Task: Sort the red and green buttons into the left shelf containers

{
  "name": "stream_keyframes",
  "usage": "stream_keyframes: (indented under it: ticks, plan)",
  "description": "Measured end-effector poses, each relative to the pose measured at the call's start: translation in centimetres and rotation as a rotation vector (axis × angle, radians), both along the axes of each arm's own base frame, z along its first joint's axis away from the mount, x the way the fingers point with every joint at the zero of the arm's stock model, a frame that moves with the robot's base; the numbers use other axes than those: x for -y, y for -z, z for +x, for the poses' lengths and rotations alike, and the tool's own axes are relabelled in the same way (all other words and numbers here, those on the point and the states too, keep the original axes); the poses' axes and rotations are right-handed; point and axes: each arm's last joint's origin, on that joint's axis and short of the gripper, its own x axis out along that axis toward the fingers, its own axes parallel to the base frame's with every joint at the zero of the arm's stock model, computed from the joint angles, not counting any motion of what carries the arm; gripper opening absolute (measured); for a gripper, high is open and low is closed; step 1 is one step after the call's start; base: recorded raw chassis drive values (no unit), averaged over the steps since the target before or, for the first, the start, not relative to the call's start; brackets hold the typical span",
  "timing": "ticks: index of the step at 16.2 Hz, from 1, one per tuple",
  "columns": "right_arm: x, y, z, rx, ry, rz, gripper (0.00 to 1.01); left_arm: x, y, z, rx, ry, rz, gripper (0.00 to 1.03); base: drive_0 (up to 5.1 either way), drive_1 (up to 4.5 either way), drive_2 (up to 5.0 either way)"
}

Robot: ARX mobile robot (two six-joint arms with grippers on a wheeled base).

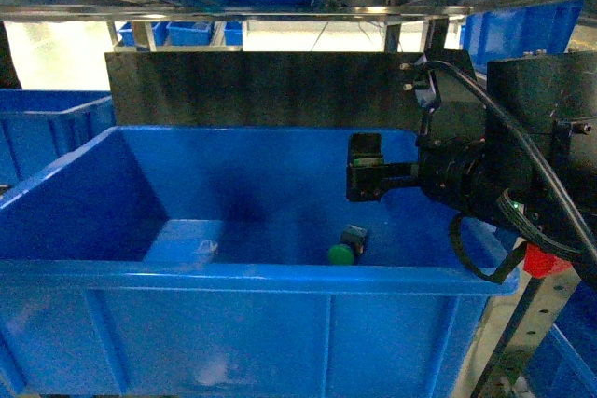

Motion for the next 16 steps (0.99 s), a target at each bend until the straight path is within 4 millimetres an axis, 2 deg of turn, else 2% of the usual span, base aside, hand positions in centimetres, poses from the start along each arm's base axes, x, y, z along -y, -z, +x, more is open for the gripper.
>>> stream_keyframes:
  ticks: [4, 8, 10, 13, 16]
  plan:
    - [0.0, 0.0, 0.0, 0.0, 0.0, 0.0, 0.98, 1.7, 2.2, 3.5, -0.036, 0.031, 0.105, 0.25, 0.0, 0.0, 0.0]
    - [0.0, 0.0, 0.0, -0.001, 0.0, 0.0, 0.98, 1.8, 3.1, 5.3, -0.061, 0.033, 0.146, 0.25, 0.0, 0.0, 0.0]
    - [0.0, 0.0, 0.0, 0.0, 0.0, 0.0, 0.98, 2.2, 3.0, 6.4, -0.057, 0.04, 0.16, 0.25, 0.0, 0.0, 0.0]
    - [0.0, 0.0, 0.0, 0.0, -0.001, 0.0, 0.98, 4.1, 2.7, 8.1, -0.074, 0.103, 0.18, 0.25, 0.0, 0.0, 0.0]
    - [0.0, 0.0, 0.0, 0.0, 0.0, 0.0, 0.98, 5.1, 3.2, 8.7, -0.133, 0.133, 0.147, 0.25, 0.0, 0.0, 0.0]
